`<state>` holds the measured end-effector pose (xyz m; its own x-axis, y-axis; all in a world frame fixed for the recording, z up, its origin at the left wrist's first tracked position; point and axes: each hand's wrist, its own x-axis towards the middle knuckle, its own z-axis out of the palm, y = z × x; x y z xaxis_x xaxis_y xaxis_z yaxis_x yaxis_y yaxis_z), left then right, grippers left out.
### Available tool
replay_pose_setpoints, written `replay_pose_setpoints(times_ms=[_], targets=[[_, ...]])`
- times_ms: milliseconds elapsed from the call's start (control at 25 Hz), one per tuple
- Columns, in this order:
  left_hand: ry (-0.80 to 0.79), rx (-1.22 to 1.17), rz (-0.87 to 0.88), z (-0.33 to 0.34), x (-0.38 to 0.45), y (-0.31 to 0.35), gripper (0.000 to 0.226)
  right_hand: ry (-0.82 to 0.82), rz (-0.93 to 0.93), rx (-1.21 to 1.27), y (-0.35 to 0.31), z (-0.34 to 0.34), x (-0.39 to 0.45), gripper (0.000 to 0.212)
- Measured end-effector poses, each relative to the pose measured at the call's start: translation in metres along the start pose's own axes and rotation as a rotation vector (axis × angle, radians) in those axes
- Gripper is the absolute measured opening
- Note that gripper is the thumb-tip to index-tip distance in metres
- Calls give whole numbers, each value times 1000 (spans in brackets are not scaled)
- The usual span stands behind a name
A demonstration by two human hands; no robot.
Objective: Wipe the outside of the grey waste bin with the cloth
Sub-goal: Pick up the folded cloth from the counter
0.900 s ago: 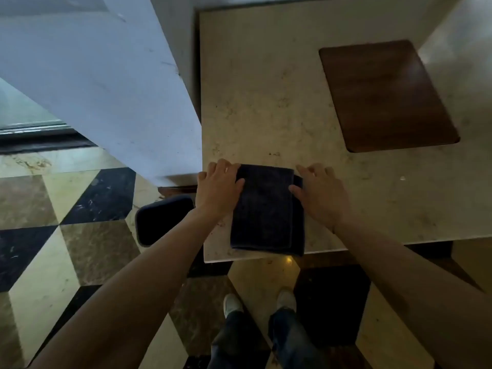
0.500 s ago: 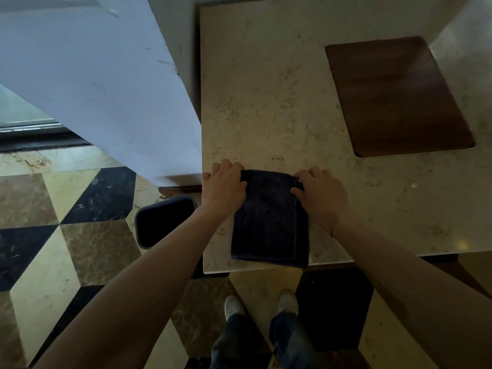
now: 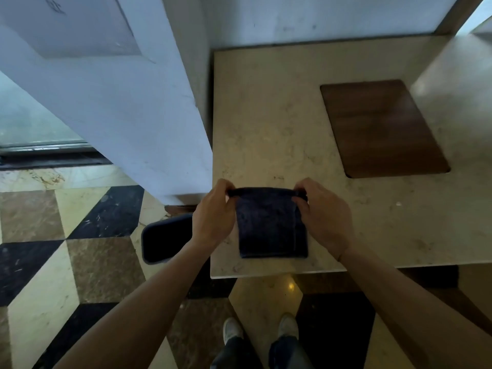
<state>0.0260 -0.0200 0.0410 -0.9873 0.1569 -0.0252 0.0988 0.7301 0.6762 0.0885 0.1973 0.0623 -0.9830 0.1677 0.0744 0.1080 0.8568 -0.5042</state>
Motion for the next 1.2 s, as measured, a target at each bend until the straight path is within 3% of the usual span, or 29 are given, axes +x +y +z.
replay_pose_setpoints(times_ms=[280, 440, 680, 1200], targets=[[311, -111, 167, -116, -41, 35, 23, 312, -227, 79, -102, -71, -14, 11], [448, -156, 221, -180, -61, 43, 24, 369, -304, 171, -161, -92, -16, 10], [646, -136, 156, -252, -114, 32, 19, 344, -513, 257, -232, -103, -26, 8], [849, 33, -29, -301, -196, -27, 17, 205, -709, 372, -315, -49, -48, 7]])
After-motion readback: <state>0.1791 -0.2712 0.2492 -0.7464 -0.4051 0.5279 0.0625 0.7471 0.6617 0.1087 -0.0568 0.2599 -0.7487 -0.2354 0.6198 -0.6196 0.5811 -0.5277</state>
